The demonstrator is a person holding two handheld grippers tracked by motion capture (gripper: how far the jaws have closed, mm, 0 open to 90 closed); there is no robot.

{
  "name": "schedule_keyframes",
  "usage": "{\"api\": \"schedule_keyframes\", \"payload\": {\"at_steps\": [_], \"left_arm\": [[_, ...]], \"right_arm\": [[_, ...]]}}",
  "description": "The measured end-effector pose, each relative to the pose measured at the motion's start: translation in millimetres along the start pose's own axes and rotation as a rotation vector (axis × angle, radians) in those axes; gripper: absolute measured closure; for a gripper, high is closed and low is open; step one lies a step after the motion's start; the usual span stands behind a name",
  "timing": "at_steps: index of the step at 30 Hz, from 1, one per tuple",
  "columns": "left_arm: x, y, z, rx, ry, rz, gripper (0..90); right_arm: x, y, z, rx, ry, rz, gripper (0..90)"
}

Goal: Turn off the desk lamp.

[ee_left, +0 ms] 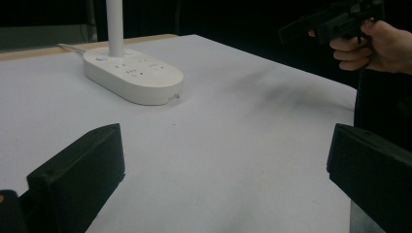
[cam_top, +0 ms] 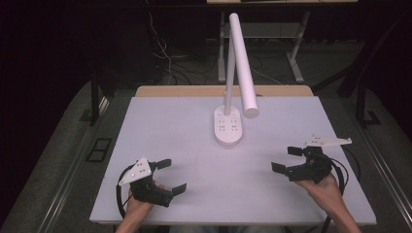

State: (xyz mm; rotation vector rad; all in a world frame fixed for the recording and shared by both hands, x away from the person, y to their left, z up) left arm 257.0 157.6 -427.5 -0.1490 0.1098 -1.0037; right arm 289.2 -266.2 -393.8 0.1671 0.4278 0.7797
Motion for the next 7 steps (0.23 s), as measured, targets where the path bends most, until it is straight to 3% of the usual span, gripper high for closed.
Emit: {"api": "schedule_keyframes", "payload": {"at_steps": [2,7], "left_arm": [[0.0,0.2,-0.1,-0.001,0.0,0.001,0.0],[-0.2,0.7,0.1,0.001,0.001,0.002,0.0]], "right_arm": [[-3.0,2.7,-6.6,-0.02,0.005,-0.013,0.7],[-8.0,4.8,-23.8,-0.006,0.015,-0.026,0.7]]}}
Point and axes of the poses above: each handheld gripper's, and its own axes: x roughly forward along the jaws, z roughly out of its top, y roughly to its left, the point moved 3 cm from there along x, roughly forward along the jaws, and after that the axes turned 14 degrees about -y, right-handed, at the moved point
